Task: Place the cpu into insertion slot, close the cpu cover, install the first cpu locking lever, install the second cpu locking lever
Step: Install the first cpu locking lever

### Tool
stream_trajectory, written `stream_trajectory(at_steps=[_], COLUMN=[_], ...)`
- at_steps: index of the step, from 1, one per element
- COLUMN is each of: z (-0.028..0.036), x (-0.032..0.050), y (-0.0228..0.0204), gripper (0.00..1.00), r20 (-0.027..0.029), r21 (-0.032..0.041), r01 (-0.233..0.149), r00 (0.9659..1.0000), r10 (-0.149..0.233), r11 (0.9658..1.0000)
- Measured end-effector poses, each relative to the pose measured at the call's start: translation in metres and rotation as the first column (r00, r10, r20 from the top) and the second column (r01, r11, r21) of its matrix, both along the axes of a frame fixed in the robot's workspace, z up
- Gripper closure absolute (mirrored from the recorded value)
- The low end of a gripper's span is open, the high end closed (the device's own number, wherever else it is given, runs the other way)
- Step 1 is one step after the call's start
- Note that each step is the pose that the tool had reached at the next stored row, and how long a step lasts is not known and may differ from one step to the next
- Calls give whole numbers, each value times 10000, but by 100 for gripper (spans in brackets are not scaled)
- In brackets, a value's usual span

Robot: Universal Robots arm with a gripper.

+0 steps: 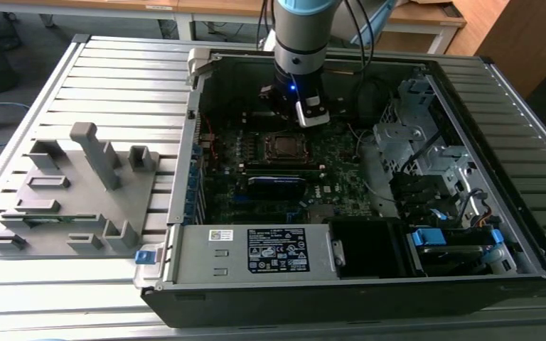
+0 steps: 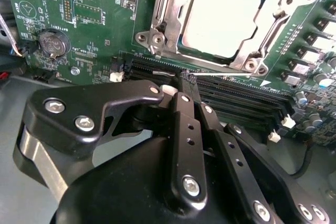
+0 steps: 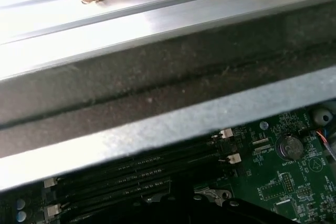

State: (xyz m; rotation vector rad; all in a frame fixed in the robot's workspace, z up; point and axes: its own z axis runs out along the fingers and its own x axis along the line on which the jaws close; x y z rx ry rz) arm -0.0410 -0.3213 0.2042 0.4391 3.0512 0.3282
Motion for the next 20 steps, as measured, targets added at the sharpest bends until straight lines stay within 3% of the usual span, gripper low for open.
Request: stream_trajectory(at_steps=[3, 16, 20], z=[-2, -30, -44], x=[1, 0, 0], y=[18, 16, 16], gripper=[89, 89, 89], r20=[0, 1, 8], r21=[2, -5, -48], r01=[14, 304, 426], r00=[10000, 9995, 9991], r10=[-14, -304, -426], r11=[10000, 9995, 9991])
